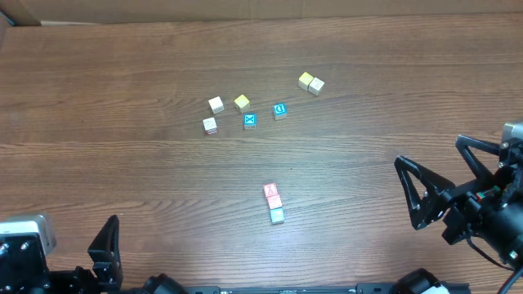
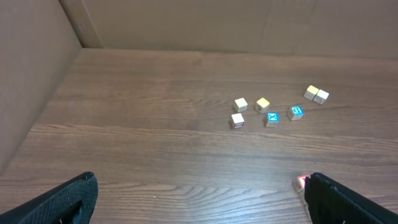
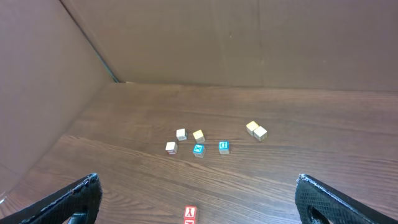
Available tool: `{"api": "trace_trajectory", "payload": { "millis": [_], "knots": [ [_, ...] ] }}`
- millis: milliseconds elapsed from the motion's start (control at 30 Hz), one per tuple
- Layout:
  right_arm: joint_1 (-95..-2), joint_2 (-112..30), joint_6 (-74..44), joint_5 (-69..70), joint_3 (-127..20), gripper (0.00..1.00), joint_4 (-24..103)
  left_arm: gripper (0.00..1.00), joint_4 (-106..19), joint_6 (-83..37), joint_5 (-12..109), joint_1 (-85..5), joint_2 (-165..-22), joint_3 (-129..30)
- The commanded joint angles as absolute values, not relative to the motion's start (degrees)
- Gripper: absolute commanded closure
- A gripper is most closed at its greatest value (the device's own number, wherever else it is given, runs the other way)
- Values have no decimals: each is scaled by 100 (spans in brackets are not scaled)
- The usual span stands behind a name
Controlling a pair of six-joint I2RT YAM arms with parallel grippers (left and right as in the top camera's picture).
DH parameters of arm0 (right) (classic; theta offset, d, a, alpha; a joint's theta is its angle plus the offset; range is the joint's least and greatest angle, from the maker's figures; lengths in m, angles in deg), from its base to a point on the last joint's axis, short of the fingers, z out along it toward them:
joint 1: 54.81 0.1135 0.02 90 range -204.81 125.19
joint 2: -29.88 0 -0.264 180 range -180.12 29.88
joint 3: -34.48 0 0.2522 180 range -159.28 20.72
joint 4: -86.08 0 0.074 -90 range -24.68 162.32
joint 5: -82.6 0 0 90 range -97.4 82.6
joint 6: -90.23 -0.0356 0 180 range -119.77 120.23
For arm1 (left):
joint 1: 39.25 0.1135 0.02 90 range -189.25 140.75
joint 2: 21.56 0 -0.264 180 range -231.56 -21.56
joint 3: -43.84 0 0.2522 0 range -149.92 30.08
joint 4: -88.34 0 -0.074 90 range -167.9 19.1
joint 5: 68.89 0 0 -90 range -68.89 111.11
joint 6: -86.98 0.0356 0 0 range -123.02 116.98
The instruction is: Flip 3 blocks
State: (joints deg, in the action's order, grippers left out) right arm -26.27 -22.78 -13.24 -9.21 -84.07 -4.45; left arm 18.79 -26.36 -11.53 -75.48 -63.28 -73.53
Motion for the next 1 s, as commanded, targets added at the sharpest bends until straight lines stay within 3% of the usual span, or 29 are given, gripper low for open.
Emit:
{"api": "trace_trajectory", "payload": {
  "millis": [0,333,600,800,967],
  "knots": [
    [-2629,-2239,-1324,-988,-8248,0,-419,0,1888,-2485,-1227,-7528,-6301,-7427],
    [-2898,-1642,-1501,-964,-6794,0,851,0,1890,-2485,-1227,-7528,-6301,-7427],
    [-3250,-69,-1807,-768,-4154,0,2825,0,1890,-2485,-1227,-7528,-6301,-7427],
    [-4028,985,-2791,-706,-2237,0,4175,0,1890,-2485,-1227,-7528,-6301,-7427],
    [-4487,1780,-2872,-442,-854,0,5327,0,1890,-2485,-1227,-7528,-6301,-7427]
  ]
}}
